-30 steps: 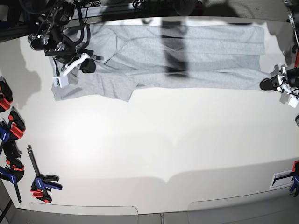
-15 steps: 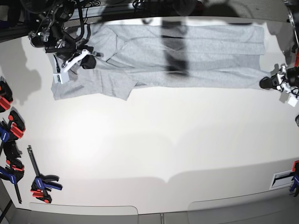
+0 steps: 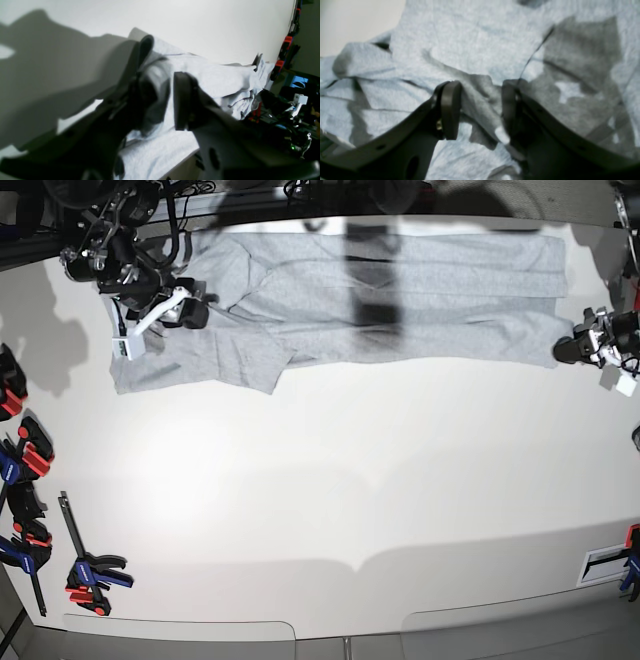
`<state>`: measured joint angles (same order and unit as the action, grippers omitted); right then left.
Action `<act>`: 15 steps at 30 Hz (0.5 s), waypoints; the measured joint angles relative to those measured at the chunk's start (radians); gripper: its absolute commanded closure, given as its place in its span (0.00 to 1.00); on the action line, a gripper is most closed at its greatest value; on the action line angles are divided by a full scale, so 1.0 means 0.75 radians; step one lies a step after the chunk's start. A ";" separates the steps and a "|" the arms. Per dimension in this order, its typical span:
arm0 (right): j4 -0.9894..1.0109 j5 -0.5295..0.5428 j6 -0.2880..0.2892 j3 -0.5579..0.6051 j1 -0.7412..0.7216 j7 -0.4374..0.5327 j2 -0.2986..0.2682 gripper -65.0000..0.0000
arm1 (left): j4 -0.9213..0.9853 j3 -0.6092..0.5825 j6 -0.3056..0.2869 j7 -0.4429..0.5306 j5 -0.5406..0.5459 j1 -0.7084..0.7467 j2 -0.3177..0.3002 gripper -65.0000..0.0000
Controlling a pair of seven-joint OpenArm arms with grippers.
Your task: Fold the T-shirt properly
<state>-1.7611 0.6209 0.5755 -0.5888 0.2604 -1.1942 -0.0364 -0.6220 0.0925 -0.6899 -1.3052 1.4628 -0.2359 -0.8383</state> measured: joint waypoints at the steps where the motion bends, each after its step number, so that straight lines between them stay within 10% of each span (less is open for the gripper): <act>1: 0.000 0.000 0.000 0.000 0.000 0.001 -0.004 0.61 | 0.000 0.000 0.000 0.027 -0.001 0.000 -0.005 0.68; 8: -0.192 -0.020 -0.001 -0.111 -0.004 0.056 -0.006 0.61 | 0.000 0.235 0.001 0.089 -0.001 0.000 -0.048 0.68; 15: -0.386 0.150 0.000 -0.205 -0.005 0.108 -0.005 0.61 | -0.001 0.547 -0.003 0.096 -0.001 0.080 -0.064 0.38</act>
<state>-2.0506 0.7334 0.5755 -0.7425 0.2565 -1.1130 -0.0399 -0.6224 0.5030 -0.6922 -1.2335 1.4624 -0.1757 -0.8860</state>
